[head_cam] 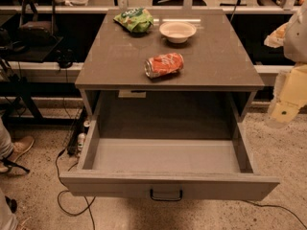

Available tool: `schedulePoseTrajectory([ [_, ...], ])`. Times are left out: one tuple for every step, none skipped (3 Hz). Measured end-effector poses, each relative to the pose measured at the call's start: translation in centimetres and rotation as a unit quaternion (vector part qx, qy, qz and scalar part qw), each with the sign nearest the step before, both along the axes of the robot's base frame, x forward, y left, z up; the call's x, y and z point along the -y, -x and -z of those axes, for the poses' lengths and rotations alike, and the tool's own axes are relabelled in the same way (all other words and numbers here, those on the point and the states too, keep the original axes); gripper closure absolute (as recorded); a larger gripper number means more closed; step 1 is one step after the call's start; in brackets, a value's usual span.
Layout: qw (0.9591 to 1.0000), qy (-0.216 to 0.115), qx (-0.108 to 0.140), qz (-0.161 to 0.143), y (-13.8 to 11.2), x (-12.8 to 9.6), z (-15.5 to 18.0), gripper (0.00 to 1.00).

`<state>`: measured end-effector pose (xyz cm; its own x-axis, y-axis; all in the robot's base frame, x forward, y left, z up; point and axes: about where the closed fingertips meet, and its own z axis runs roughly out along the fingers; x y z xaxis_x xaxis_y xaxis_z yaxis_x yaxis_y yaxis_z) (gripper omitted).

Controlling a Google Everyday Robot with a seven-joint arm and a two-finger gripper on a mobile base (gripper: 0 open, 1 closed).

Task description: Place coke can into top drawer

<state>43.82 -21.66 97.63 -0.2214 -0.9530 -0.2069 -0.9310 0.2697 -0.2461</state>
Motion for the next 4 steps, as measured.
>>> schedulePoseTrajectory([
  [1.0000, 0.000, 0.000, 0.000, 0.0, 0.0, 0.0, 0.00],
  [0.9980, -0.013, 0.039, -0.047, -4.8, -2.5, 0.0, 0.00],
  [0.9902, -0.026, 0.083, -0.109, -12.5, -7.0, 0.2, 0.00],
  [0.9787, -0.058, 0.101, -0.170, -21.1, -14.1, 0.8, 0.00],
])
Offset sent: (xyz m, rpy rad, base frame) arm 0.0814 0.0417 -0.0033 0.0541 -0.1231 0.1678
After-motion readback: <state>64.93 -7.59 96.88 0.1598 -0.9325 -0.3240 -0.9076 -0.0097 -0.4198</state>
